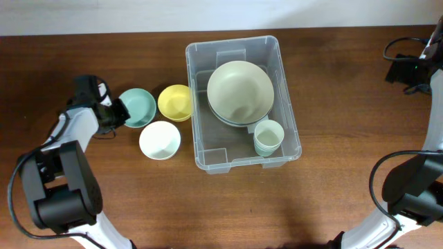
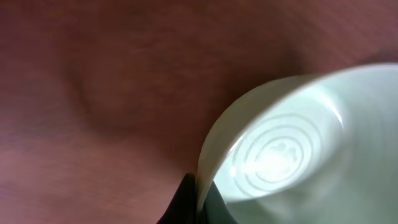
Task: Pack container
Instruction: 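Lower the left gripper onto the teal bowl rim and grasp it, then carry the teal bowl with the left gripper into the container and release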
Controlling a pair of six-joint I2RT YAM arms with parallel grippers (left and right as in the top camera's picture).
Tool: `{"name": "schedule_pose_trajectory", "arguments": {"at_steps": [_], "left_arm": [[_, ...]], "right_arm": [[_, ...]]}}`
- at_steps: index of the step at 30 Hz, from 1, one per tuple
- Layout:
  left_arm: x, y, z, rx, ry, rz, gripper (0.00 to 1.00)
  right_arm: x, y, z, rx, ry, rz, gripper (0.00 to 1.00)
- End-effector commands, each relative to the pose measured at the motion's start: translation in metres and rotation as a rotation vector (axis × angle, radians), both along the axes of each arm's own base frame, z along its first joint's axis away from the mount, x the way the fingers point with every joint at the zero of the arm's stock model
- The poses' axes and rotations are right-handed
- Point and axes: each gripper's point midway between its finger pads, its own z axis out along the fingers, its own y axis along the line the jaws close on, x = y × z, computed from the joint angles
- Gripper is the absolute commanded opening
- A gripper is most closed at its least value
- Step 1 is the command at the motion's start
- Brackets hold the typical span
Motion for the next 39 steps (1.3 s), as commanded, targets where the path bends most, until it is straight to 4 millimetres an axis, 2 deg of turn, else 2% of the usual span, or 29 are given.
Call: {"name": "schedule_pose_trajectory", "arguments": {"at_steps": [1,5,9,12,14,16,18,21,25,28,31,36,39], "left_arm": [[0.001,0.032,0.016,0.011,-0.001,0.062,0.01],[-0.004,0.055,0.049,0.021,0.011,0.081,0.01],[0.001,0.057,0.100,0.043,-0.044,0.060,0.00],[0.007,0.036,0.144,0.020,-0.132,0.010,0.01],[0.008,0.015,0.173,0.011,-0.194,-0.038,0.01],[0.006,-0.010,0.196,0.006,-0.245,-0.096,0.01],[0.001,-0.040,0.209,0.002,-0.262,-0.162,0.01],[-0.013,-0.090,0.209,-0.011,-0.222,-0.286,0.01],[-0.042,-0.154,0.186,-0.046,-0.094,-0.444,0.00],[-0.061,-0.194,0.169,-0.056,-0.037,-0.553,0.01],[-0.078,-0.222,0.157,-0.044,-0.001,-0.634,0.01],[-0.100,-0.253,0.142,-0.004,0.044,-0.734,0.01],[-0.108,-0.265,0.134,-0.002,0.068,-0.771,0.01]], "right_arm": [[-0.001,-0.004,0.000,-0.008,0.001,-0.016,0.99],[-0.001,-0.004,0.000,-0.007,0.001,-0.016,0.99],[-0.001,-0.004,0.000,-0.007,0.001,-0.016,0.99],[-0.001,-0.004,0.000,-0.008,0.001,-0.016,0.99],[-0.001,-0.004,0.000,-0.007,0.001,-0.016,0.99],[-0.001,-0.004,0.000,-0.007,0.001,-0.016,0.99],[-0.001,-0.004,0.000,-0.008,0.001,-0.016,0.99],[-0.001,-0.004,0.000,-0.007,0.001,-0.016,0.99],[-0.001,-0.004,0.000,-0.007,0.001,-0.016,0.99],[-0.001,-0.004,0.000,-0.008,0.001,-0.016,0.99],[-0.001,-0.004,0.000,-0.007,0.001,-0.016,0.99],[-0.001,-0.004,0.000,-0.008,0.001,-0.016,0.99],[-0.001,-0.004,0.000,-0.008,0.001,-0.016,0.99]]}}
